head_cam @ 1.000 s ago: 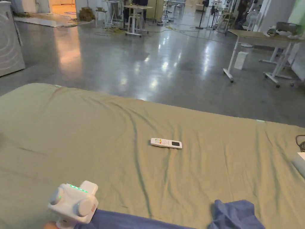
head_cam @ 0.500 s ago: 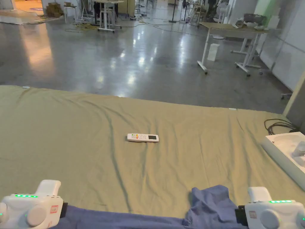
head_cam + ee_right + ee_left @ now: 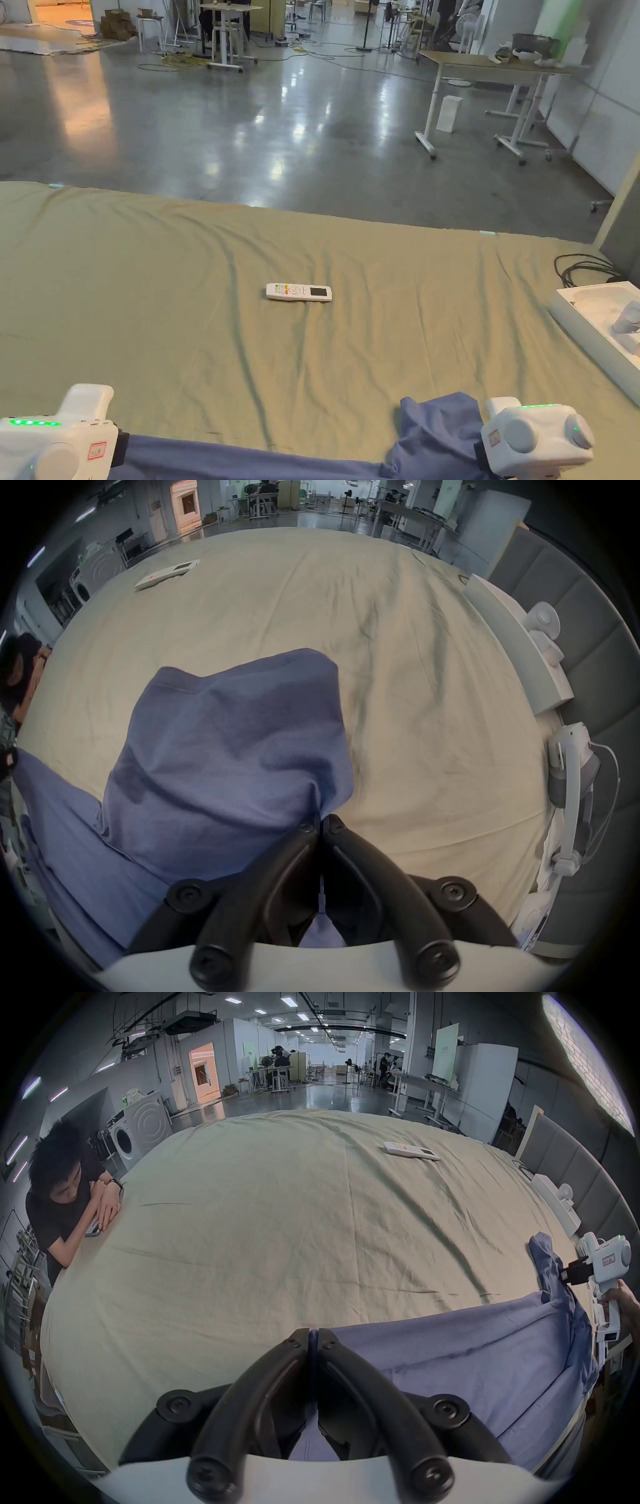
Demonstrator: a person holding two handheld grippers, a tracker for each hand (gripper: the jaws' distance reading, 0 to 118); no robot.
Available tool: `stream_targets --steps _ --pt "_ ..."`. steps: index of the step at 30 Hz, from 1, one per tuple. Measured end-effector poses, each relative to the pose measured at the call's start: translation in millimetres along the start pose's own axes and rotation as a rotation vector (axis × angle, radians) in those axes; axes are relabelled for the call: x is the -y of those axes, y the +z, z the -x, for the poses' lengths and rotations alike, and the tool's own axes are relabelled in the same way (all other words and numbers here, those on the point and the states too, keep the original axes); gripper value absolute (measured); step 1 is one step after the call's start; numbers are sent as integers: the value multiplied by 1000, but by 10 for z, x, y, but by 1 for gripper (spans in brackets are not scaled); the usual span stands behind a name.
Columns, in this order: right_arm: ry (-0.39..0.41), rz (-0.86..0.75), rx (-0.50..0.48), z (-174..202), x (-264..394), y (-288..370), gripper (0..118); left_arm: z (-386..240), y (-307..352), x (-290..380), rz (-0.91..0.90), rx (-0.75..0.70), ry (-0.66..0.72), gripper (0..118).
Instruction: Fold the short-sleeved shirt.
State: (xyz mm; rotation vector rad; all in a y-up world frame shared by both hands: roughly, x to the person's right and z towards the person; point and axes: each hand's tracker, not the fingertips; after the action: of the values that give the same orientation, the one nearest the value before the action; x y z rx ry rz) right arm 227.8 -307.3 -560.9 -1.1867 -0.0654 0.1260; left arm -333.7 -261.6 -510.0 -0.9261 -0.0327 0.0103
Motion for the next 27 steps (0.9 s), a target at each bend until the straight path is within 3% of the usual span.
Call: stream_targets --steps 2,9,17,27 --pt "0 -20 7 -6 34 87 0 0 26 18 -1 2 1 5" --pt "-109 -230 -76 -159 283 876 0 54 296 69 -37 25 4 5" --pt "-66 -374 -72 -220 840 1897 0 211 899 222 -125 59 28 5" --pt "-38 -356 -26 -178 1769 2384 0 424 1390 767 -126 108 44 5"
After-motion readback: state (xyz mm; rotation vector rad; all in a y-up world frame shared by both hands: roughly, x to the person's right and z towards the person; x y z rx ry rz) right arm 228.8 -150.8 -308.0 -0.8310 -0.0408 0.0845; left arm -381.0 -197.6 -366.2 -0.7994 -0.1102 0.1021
